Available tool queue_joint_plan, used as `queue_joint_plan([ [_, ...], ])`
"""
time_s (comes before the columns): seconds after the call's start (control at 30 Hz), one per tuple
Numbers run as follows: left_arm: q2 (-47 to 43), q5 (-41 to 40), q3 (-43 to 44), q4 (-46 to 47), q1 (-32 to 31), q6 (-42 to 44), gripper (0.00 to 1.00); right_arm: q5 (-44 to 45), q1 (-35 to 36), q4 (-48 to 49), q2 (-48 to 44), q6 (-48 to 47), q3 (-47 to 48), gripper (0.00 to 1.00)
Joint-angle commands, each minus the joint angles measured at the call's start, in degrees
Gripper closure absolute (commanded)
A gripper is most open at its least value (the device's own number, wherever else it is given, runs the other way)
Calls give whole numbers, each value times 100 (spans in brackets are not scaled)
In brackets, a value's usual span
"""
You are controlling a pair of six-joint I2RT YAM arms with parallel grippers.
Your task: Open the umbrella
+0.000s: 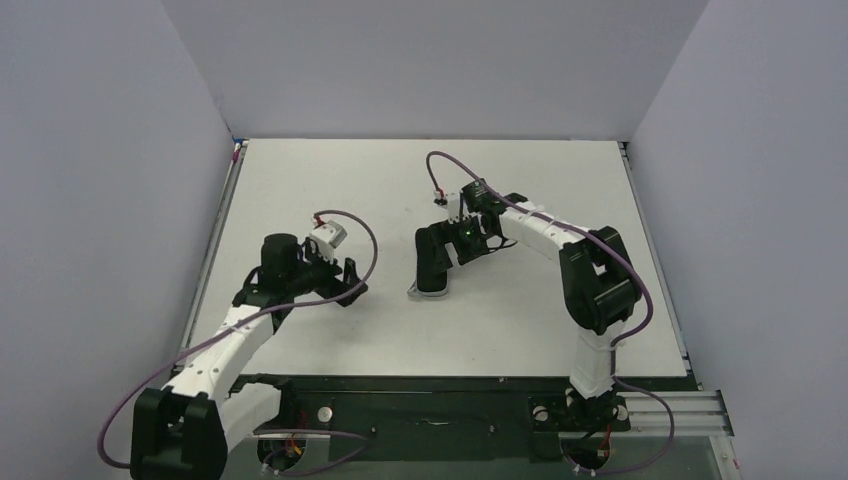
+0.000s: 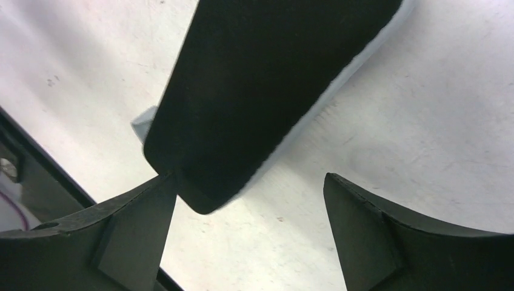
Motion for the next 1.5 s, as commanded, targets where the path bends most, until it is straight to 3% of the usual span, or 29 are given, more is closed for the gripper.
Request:
queue_joint_plan([
  [0.0,-635,-235,-267,836,-698,1036,21,-378,91,419,-54,932,-89,14],
  [0.3,-75,-1058,-562,2261,-2693,809,44,-675,89,1255,412,1969,-222,27],
  [0.5,830,-1205,-420,2975,-3367,614,57,-613,91,1745,494,2586,-494,40],
  [0.77,1791,-1606,-316,3533,-3492,567,64,-522,-79,1940,531,2725,-848,61],
  [0.9,2074,-1926,-444,3960,-3497,516,64,-474,-177,1717,525,2459,-916,87],
  [1.0,2363,-2280,-495,4351,-3506,490,64,-472,-193,1610,480,2303,-949,100],
  [1.47,2770,-2094,-670,5131,-3295,931,63,-505,-336,671,338,1471,-980,100],
])
